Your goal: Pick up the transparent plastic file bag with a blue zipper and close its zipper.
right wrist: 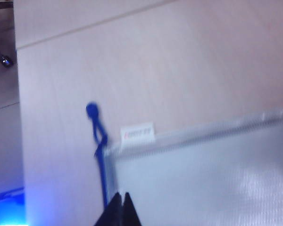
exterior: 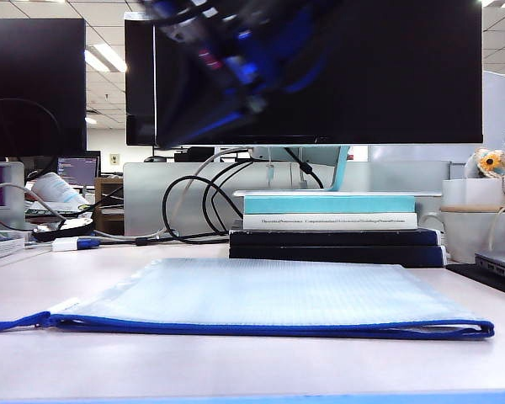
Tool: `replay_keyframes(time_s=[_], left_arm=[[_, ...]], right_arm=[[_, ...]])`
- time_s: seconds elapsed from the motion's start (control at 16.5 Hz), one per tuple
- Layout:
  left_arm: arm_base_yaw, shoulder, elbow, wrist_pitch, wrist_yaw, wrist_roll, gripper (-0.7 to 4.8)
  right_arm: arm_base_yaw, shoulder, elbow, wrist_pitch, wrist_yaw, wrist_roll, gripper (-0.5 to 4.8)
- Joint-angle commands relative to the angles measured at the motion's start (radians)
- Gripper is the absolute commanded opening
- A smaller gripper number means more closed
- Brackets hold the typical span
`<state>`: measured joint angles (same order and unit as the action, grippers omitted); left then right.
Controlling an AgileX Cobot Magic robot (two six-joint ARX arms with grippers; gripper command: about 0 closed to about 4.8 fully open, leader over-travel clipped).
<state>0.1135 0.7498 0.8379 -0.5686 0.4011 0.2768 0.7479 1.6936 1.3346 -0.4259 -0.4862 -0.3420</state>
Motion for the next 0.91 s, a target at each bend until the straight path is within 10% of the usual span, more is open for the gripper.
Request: replay_keyframes(time_s=[0.06,0.43,0.91], left_arm=[[0.001,-0.001,0.006,0.007,0.008,0.004,-0.05],[0.001,0.005,0.005,0.006,0.008,0.004,-0.05],[0.001,0.061,0.005,0.008,0.089,0.004,-0.05]], right_arm=[[0.024,0.066,0.057,0.054,-0.014,-0.007,0.50],[0.075,0.240,0.198,-0.045,-0.117,-0.063,1.55],[0.159,0.340,0.217,-0.096,-0.035,-0.210,1.58]])
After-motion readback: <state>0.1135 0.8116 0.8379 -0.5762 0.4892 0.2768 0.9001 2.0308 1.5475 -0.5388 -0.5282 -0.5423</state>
